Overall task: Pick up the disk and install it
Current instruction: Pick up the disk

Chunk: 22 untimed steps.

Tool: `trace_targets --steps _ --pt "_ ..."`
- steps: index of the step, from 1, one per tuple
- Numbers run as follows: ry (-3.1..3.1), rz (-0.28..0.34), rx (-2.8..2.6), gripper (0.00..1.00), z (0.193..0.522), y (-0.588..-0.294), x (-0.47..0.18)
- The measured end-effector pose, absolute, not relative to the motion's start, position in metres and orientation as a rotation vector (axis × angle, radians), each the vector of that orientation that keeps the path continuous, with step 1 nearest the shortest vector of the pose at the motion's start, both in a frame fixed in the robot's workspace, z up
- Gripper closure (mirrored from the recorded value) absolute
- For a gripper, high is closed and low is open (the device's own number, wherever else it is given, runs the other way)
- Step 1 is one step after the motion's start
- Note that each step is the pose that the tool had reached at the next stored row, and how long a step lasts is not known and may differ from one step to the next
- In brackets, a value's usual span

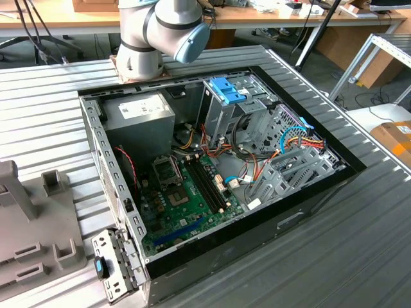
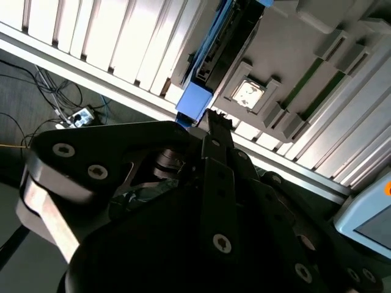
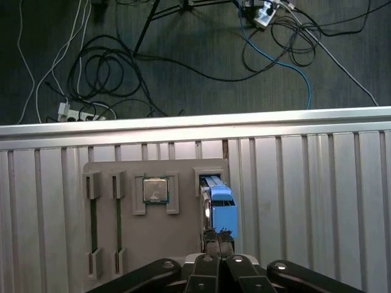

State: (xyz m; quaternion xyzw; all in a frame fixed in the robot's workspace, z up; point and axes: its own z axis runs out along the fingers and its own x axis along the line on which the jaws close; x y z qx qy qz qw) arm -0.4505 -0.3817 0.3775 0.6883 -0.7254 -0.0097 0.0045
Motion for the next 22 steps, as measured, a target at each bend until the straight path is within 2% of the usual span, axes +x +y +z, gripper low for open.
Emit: trace_targets --steps 14,17,18,19,21,22 --pt "-2.272 -0.030 2.156 0.89 0.3775 -0.3817 -0.4505" --pt "-2.272 -0.030 2.156 0.70 0.3775 -0.3817 -0.4505" --pt "-2.272 -0.030 2.156 0.58 0.3775 -0.3817 -0.4505" --pt "-2.272 -0.030 2.156 0.53 0.3774 -0.3817 -0.4505" --pt "-2.272 -0.030 2.156 0.53 0.3775 -0.3817 -0.4505" --pt "-2.272 -0.030 2.156 0.46 0.3775 -0.3817 -0.4505"
